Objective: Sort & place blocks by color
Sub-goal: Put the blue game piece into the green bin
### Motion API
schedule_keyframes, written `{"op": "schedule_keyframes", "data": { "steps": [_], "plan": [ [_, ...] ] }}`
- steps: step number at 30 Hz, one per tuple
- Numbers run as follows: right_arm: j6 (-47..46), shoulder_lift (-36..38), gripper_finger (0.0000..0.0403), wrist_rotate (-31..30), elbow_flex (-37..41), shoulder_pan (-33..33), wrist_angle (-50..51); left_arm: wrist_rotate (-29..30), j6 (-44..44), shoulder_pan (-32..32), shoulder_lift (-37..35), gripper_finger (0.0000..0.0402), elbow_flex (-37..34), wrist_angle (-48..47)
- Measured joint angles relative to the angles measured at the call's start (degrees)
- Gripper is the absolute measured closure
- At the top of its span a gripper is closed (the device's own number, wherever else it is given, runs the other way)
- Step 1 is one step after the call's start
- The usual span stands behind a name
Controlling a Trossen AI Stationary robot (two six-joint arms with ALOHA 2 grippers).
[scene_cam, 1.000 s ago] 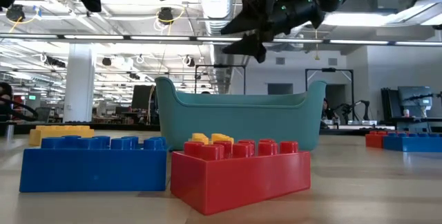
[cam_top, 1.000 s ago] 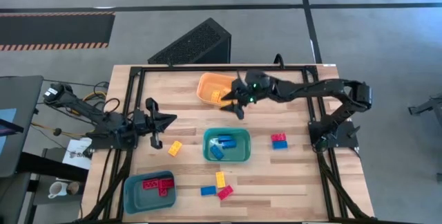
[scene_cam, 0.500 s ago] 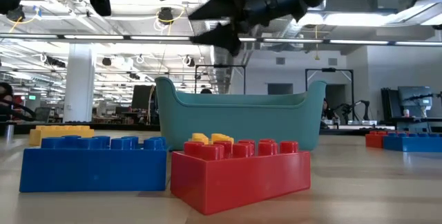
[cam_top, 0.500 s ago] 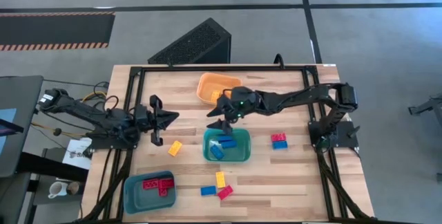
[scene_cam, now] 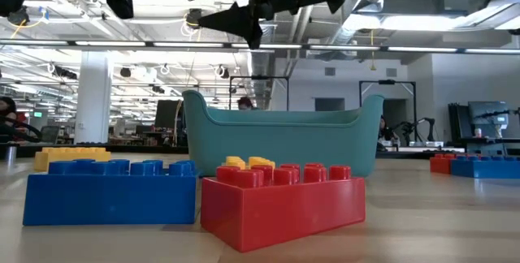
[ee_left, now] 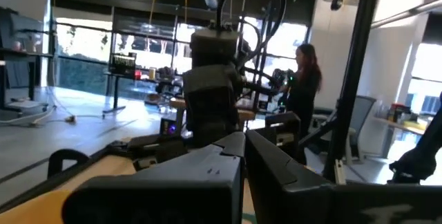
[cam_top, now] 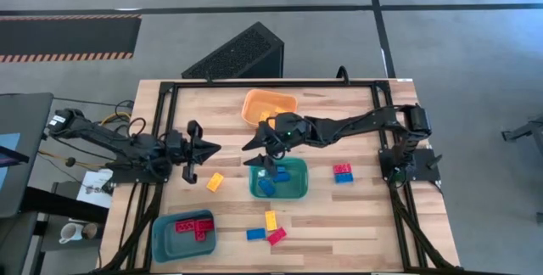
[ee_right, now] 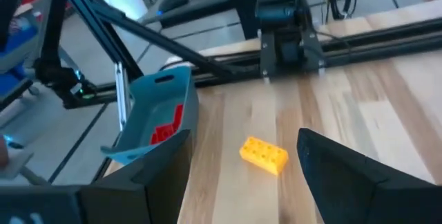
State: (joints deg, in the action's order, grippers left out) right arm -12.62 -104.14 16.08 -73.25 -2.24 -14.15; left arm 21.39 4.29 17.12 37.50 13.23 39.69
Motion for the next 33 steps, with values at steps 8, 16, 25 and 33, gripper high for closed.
{"op": "schedule_keyframes", "data": {
  "steps": [8, 16, 25, 33],
  "plan": [
    [-0.8, 1.1, 0.0121, -1.3, 0.0, 0.0, 2.3, -0.1, -1.4, 0.0, 0.0, 0.0400, 0.0, 1.2],
    [0.9, 7.5, 0.0121, -9.3, -0.1, 0.9, 15.7, 0.1, -2.1, 0.0, 0.0, 0.0400, 0.0, 1.3],
    [-0.5, 19.0, 0.0121, -20.4, 6.4, 4.9, 23.2, 0.4, -2.8, 0.0, 0.0, 0.0400, 0.0, 1.2],
    [-7.8, 28.8, 0.0121, -30.6, 23.9, 10.5, 10.6, 1.0, -2.8, 0.0, 0.0, 0.0400, 0.0, 1.5]
  ]
}}
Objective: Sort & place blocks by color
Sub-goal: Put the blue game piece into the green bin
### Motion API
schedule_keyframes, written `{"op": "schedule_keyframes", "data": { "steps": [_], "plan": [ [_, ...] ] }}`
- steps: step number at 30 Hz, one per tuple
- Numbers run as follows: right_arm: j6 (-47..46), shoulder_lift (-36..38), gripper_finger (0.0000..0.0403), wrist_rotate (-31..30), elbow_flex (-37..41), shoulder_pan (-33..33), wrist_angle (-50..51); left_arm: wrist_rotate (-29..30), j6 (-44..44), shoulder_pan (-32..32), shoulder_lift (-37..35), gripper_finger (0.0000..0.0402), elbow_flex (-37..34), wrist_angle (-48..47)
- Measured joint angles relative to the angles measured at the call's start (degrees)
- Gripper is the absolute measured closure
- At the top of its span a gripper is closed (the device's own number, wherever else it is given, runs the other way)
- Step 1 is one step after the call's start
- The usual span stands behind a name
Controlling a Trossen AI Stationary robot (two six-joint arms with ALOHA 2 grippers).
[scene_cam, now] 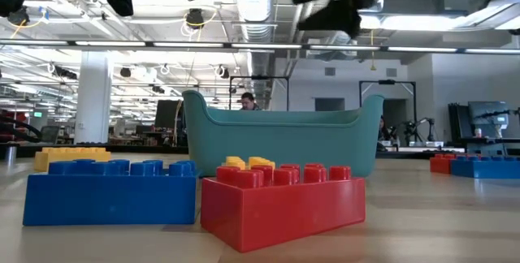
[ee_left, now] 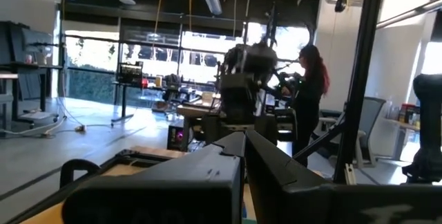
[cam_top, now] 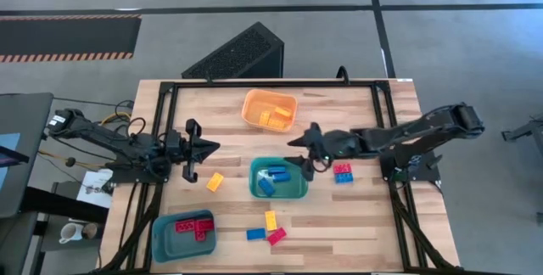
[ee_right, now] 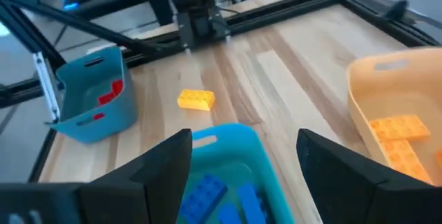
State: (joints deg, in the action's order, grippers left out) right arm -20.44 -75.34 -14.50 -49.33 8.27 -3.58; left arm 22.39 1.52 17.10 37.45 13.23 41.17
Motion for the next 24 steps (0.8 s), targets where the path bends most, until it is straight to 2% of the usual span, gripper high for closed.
{"op": "schedule_keyframes", "data": {
  "steps": [4, 8, 11, 15, 18, 24],
  "plan": [
    [-2.3, 4.3, 0.0121, -8.9, 5.3, 3.8, -1.0, 0.6, 0.4, 0.0, 0.0, 0.0400, 0.0, 0.0],
    [-6.7, 6.7, 0.0121, -20.1, 6.4, 7.6, 7.4, 0.5, 1.1, 0.0, 0.2, 0.0400, 0.0, -0.7],
    [-9.8, 6.7, 0.0121, -26.0, 6.5, 10.2, 11.9, 0.8, 2.1, 0.0, 0.2, 0.0400, 0.0, -2.1],
    [-9.8, 6.6, 0.0121, -27.8, 6.4, 12.9, 12.0, 3.7, 6.6, 0.0, 0.3, 0.0386, 0.0, -4.7],
    [-9.7, 6.6, 0.0121, -28.4, 6.4, 14.1, 11.6, 4.1, 10.1, 0.0, 1.3, 0.0359, 0.0, -8.5],
    [-9.4, 6.6, 0.0121, -35.0, 6.4, 16.9, 11.7, 5.1, 16.3, -0.1, 3.8, 0.0291, 7.3, -27.3]
  ]
}}
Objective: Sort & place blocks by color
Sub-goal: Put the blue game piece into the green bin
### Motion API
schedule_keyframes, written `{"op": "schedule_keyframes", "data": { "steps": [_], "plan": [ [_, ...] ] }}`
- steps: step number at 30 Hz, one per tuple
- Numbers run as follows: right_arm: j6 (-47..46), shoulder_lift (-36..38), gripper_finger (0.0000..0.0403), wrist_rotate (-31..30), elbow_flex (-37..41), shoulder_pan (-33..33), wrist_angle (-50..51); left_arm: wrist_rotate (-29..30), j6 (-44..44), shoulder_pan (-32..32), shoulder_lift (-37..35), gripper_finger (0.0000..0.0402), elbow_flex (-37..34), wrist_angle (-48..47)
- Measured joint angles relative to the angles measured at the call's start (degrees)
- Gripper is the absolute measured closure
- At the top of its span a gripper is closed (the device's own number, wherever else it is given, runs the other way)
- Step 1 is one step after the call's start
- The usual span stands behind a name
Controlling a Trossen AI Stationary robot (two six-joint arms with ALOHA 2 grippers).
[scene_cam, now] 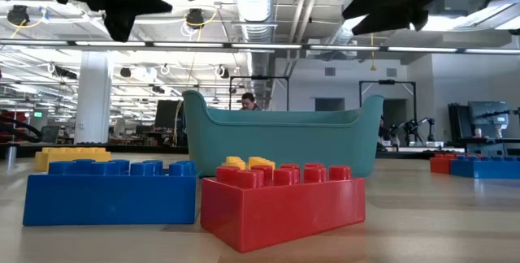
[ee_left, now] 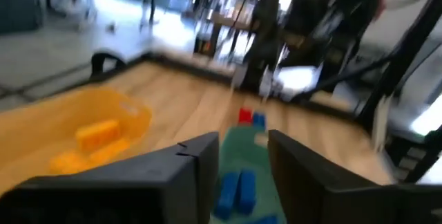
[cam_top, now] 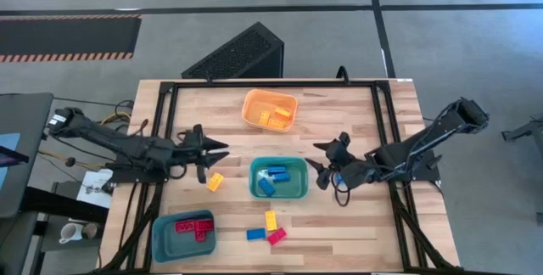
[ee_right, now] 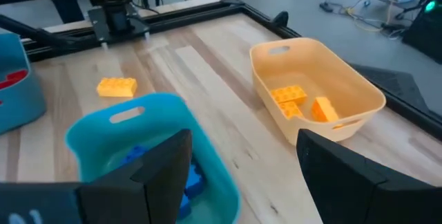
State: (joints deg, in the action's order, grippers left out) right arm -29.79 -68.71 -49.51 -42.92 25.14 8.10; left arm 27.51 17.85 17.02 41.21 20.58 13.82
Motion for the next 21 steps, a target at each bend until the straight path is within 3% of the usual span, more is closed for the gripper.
{"op": "schedule_keyframes", "data": {
  "steps": [9, 12, 18, 21],
  "plan": [
    [1.7, 0.0, 0.0121, -1.8, 0.0, 1.8, 0.0, -0.1, 2.9, 0.0, 10.0, 0.0236, 13.2, -21.8],
    [1.8, 0.0, 0.0121, -1.7, 0.0, 2.0, 0.3, -0.5, 4.3, 0.0, 12.8, 0.0227, 14.7, -23.5],
    [2.0, 0.0, 0.0121, -1.6, 0.0, 2.7, 0.9, -9.6, 9.0, 0.6, 19.2, 0.0219, 16.2, -23.6],
    [2.8, 0.0, 0.0121, -1.6, 0.0, 2.7, 0.9, -11.0, 9.1, 2.8, 24.0, 0.0219, 18.4, -23.9]
  ]
}}
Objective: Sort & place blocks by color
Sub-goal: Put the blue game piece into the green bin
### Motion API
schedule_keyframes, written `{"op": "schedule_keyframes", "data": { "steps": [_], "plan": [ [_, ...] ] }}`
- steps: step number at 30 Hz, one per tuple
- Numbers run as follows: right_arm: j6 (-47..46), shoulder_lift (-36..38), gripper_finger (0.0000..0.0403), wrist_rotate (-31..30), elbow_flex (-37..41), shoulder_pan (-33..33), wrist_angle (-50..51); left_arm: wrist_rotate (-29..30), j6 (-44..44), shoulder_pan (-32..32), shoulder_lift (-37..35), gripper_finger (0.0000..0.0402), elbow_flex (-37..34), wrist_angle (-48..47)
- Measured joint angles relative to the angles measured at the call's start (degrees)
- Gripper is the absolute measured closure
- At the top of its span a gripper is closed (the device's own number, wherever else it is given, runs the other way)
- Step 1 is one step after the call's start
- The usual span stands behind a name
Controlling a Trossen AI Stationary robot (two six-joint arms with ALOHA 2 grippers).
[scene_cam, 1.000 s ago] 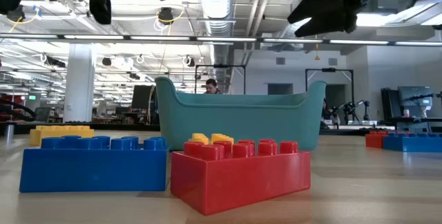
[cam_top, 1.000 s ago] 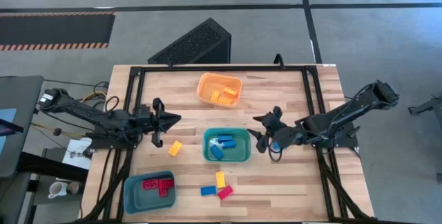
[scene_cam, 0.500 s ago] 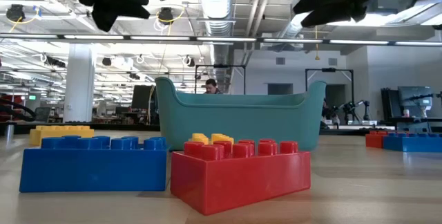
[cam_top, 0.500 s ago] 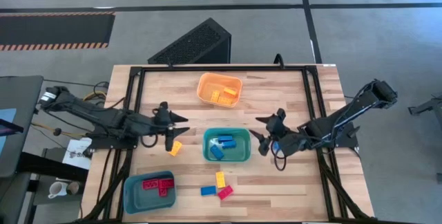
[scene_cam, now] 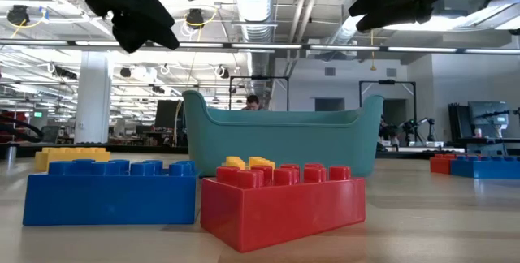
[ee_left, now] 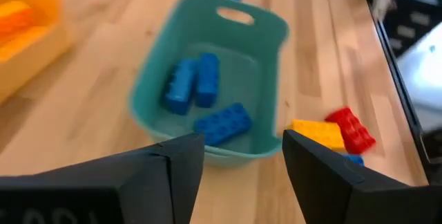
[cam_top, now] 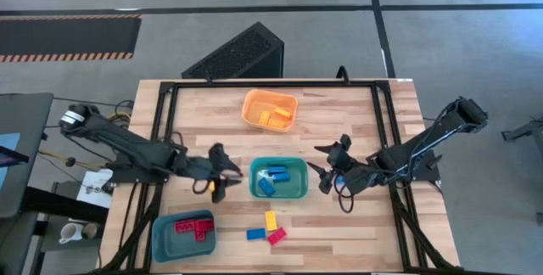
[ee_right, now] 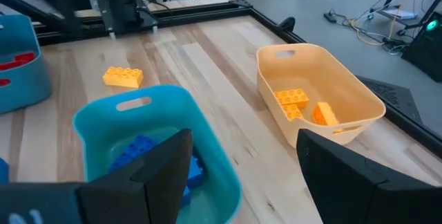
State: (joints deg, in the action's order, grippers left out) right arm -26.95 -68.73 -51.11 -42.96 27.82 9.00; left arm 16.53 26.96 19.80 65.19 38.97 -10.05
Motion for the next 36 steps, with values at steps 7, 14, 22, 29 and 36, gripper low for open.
{"op": "schedule_keyframes", "data": {
  "steps": [7, 14, 22, 29, 36],
  "plan": [
    [0.1, 0.0, 0.0121, 0.0, 0.0, 0.0, 0.1, -0.7, -2.8, 2.4, 10.1, 0.0219, 6.6, -2.9],
    [0.0, 0.0, 0.0121, 0.0, 0.0, 0.0, 0.4, -4.8, -4.2, 7.1, 18.5, 0.0219, 12.3, -2.7],
    [0.0, 0.0, 0.0121, 0.0, 0.0, -0.1, 0.4, -3.9, -1.5, 12.8, 30.4, 0.0184, 21.7, -6.1],
    [-0.7, 0.0, 0.0121, 0.4, 0.0, 0.4, -0.2, -2.8, 1.7, 14.7, 37.2, 0.0091, 27.7, -7.6],
    [-0.6, 0.0, 0.0121, 0.8, 0.0, 1.5, -1.6, -5.8, 8.0, 15.0, 41.4, 0.0031, 28.1, -7.7]
  ]
}}
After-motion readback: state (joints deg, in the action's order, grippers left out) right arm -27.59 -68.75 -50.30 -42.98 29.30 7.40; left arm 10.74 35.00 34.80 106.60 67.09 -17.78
